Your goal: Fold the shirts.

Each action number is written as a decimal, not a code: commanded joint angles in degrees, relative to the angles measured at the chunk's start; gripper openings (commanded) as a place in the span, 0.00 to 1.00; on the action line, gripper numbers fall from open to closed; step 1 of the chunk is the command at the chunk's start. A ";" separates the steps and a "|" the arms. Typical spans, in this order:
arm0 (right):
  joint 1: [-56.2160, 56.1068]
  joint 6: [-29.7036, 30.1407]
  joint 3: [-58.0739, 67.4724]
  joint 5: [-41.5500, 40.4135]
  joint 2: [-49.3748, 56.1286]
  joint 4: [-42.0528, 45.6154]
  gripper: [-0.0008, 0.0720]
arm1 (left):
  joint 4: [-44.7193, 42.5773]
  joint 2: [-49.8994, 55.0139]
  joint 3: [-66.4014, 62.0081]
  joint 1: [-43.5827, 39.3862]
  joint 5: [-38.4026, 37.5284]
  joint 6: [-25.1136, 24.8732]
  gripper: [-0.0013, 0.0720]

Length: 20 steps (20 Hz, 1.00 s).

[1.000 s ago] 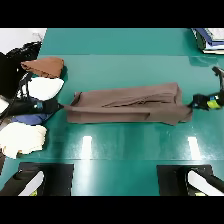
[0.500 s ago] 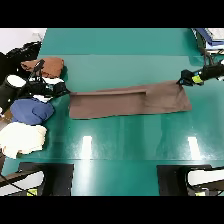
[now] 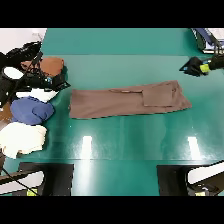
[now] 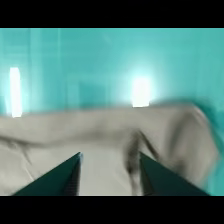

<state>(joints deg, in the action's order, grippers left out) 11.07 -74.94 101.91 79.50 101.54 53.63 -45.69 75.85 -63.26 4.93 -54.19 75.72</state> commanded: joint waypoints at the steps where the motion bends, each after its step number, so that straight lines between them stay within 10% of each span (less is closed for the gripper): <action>1: 6.62 1.99 -2.75 5.62 0.37 -1.18 0.93 | 3.32 0.07 -0.94 -1.11 -4.00 -1.33 0.05; 20: 6.23 12.00 -6.21 11.96 14.38 -10.51 0.87 | 3.72 0.17 -0.94 -15.10 -3.21 0.87 0.05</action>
<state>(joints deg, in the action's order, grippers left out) 19.64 -63.70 95.74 90.43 115.50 42.63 -42.04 75.94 -64.14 -9.39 -57.80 76.27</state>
